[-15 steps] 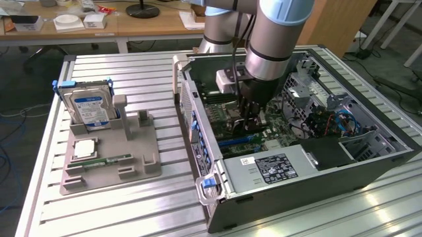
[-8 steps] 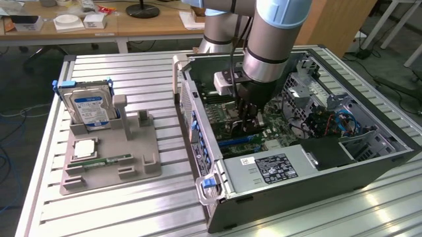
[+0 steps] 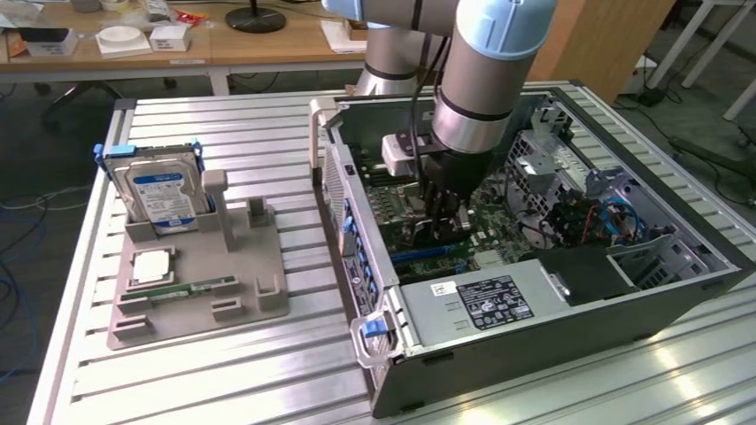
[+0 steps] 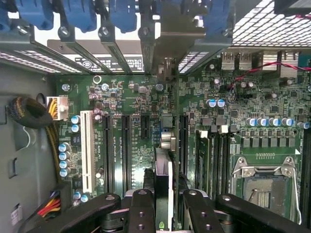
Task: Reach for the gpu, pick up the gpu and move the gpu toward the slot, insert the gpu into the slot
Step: 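Insert the gpu into the slot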
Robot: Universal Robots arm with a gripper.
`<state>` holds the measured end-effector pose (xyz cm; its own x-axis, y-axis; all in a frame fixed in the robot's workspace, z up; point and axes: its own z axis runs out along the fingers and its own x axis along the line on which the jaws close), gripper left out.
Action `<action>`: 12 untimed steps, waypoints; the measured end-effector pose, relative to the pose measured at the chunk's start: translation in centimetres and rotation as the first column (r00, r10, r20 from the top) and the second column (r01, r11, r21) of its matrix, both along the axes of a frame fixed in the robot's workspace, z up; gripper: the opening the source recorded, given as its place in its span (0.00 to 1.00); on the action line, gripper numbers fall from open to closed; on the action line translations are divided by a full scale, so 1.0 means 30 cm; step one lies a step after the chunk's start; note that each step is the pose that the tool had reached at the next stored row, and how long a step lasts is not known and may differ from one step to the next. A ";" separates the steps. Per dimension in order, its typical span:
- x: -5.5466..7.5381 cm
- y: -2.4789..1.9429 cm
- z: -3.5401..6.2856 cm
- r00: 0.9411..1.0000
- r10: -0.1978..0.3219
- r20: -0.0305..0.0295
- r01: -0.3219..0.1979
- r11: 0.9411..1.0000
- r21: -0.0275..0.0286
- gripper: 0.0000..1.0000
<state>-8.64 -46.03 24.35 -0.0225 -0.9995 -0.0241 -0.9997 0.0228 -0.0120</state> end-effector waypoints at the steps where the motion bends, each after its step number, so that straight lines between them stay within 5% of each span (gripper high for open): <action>1: -0.002 0.001 -0.002 1.000 0.000 0.000 0.000 1.000 0.000 0.27; 9: -0.007 0.003 -0.006 1.000 0.000 -0.001 0.000 1.000 0.000 0.27; 12: -0.008 0.003 -0.006 1.000 0.000 0.007 0.000 1.000 0.000 0.27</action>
